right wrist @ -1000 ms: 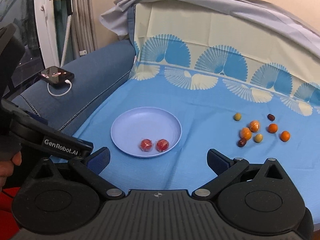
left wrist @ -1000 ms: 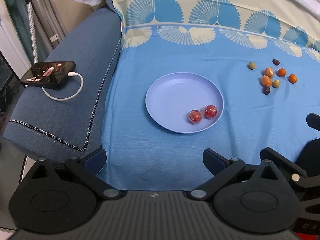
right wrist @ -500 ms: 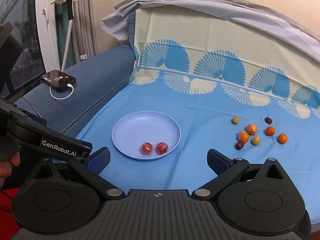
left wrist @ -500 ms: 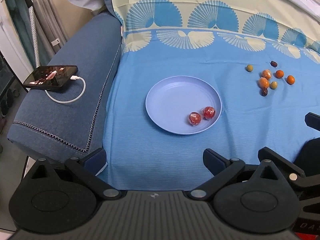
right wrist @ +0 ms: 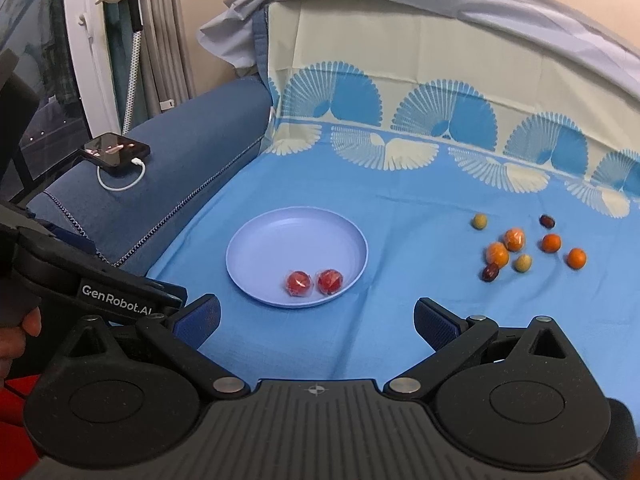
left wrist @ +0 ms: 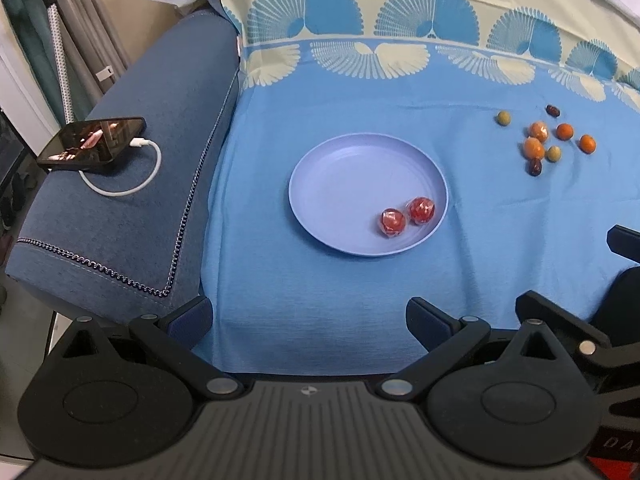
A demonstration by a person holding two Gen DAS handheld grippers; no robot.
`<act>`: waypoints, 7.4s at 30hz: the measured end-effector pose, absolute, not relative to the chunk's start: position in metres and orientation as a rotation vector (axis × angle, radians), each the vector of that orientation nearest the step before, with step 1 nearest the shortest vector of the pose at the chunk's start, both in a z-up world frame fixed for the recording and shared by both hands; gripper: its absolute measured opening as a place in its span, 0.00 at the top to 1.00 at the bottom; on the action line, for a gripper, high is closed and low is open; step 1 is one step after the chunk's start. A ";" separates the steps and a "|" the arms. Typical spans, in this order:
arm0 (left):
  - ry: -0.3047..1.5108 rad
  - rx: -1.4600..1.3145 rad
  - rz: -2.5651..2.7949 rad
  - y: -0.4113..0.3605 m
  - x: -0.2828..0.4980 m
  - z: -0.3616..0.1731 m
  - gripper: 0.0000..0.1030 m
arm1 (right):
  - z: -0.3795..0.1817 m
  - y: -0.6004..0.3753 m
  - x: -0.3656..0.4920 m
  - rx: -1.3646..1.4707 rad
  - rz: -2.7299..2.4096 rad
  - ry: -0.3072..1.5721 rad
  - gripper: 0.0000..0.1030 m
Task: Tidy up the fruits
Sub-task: 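Lift both tools away from the plate, then grasp a wrapped mandarin with the left tool while the right tool grasps a mandarin, then carry both mandarins to the plate and open both tools to release, then lift both tools away from the plate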
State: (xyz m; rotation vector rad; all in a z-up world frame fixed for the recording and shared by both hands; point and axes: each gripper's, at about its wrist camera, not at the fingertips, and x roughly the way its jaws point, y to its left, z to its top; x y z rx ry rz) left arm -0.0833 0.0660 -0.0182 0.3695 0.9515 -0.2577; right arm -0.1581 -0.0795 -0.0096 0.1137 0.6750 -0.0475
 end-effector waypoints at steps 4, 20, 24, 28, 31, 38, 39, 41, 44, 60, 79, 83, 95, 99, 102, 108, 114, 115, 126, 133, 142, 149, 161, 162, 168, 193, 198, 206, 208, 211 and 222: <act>0.963 0.405 -0.266 0.052 -0.076 -0.024 0.00 | -0.017 -0.089 -0.155 0.155 -0.062 0.685 0.01; 1.006 0.430 -0.534 -0.125 0.002 -0.040 0.00 | -0.062 -0.269 -0.136 0.292 -0.572 0.595 0.01; 1.066 0.473 -0.641 -0.199 0.032 -0.066 0.00 | -0.087 -0.330 -0.116 0.293 -0.693 0.592 0.01; 1.079 0.554 -0.693 -0.267 0.059 -0.102 0.00 | -0.124 -0.389 -0.085 0.329 -0.768 0.637 0.01; 1.126 0.615 -0.708 -0.302 0.075 -0.129 0.00 | -0.149 -0.424 -0.070 0.388 -0.816 0.658 0.01; 1.173 0.677 -0.761 -0.340 0.103 -0.169 0.00 | -0.187 -0.455 -0.022 0.331 -0.745 0.694 0.01; 1.189 0.664 -0.759 -0.341 0.106 -0.171 0.00 | -0.190 -0.456 -0.018 0.316 -0.734 0.692 0.01; 1.198 0.646 -0.768 -0.340 0.109 -0.172 0.00 | -0.196 -0.460 -0.010 0.295 -0.739 0.703 0.01; 1.188 0.612 -0.842 -0.339 0.108 -0.170 0.27 | -0.198 -0.461 -0.008 0.273 -0.739 0.687 0.04; 1.043 0.481 -0.662 -0.216 0.087 -0.072 0.61 | -0.170 -0.467 -0.057 0.261 -0.993 0.565 0.65; 0.995 0.322 -0.401 0.024 -0.042 -0.004 0.60 | -0.016 -0.190 -0.176 0.249 -0.247 0.547 0.65; 0.974 0.299 -0.391 0.050 -0.068 -0.002 0.61 | -0.004 -0.141 -0.185 0.205 -0.115 0.560 0.65; 0.918 0.262 -0.346 0.091 -0.102 0.010 0.60 | 0.018 -0.079 -0.203 0.027 -0.066 0.531 0.65; 0.910 0.256 -0.348 0.095 -0.107 0.011 0.61 | 0.019 -0.071 -0.206 -0.001 -0.053 0.538 0.65; 0.906 0.251 -0.353 0.097 -0.109 0.012 0.61 | 0.020 -0.067 -0.207 -0.016 -0.050 0.541 0.65; 0.910 0.243 -0.355 0.100 -0.107 0.010 0.61 | 0.021 -0.063 -0.206 -0.030 -0.051 0.549 0.65; 0.923 0.237 -0.356 0.101 -0.103 0.007 0.60 | 0.019 -0.063 -0.203 -0.030 -0.047 0.566 0.65; 0.926 0.236 -0.355 0.101 -0.103 0.006 0.61 | 0.018 -0.063 -0.202 -0.029 -0.047 0.570 0.65; 0.988 0.238 -0.343 0.100 -0.089 -0.012 0.61 | 0.009 -0.064 -0.187 -0.009 -0.037 0.631 0.65; 1.021 0.251 -0.331 0.097 -0.071 -0.025 0.60 | -0.002 -0.066 -0.171 0.001 -0.031 0.679 0.65; 1.073 0.260 -0.331 0.083 -0.036 -0.045 0.61 | -0.019 -0.072 -0.141 0.008 -0.035 0.733 0.65; 1.078 0.278 -0.326 0.064 0.009 -0.056 0.61 | -0.035 -0.079 -0.101 0.014 -0.033 0.762 0.65; 1.085 0.290 -0.317 0.021 0.108 -0.083 0.61 | -0.075 -0.095 0.000 -0.034 -0.020 0.774 0.65; 1.086 0.296 -0.316 0.019 0.113 -0.087 0.61 | -0.080 -0.096 0.009 -0.037 -0.017 0.781 0.65; 1.074 0.343 -0.341 0.010 0.128 -0.102 0.32 | -0.102 -0.098 0.040 -0.041 0.007 0.817 0.64; 1.028 0.347 -0.227 0.082 -0.025 -0.045 0.00 | -0.021 -0.076 -0.108 0.034 -0.019 0.723 0.01; 0.940 0.345 -0.244 0.078 -0.048 -0.023 0.00 | -0.009 -0.068 -0.128 0.006 -0.022 0.670 0.01; 0.893 0.360 -0.264 0.070 -0.067 -0.009 0.00 | 0.007 -0.065 -0.150 -0.028 -0.031 0.582 0.01; 0.890 0.365 -0.265 0.070 -0.070 -0.009 0.00 | 0.009 -0.066 -0.154 -0.026 -0.033 0.575 0.01; 0.889 0.362 -0.265 0.071 -0.072 -0.007 0.00 | 0.010 -0.065 -0.158 -0.029 -0.034 0.565 0.01; 0.884 0.353 -0.275 0.070 -0.075 -0.003 0.00 | 0.012 -0.062 -0.166 -0.038 -0.042 0.555 0.01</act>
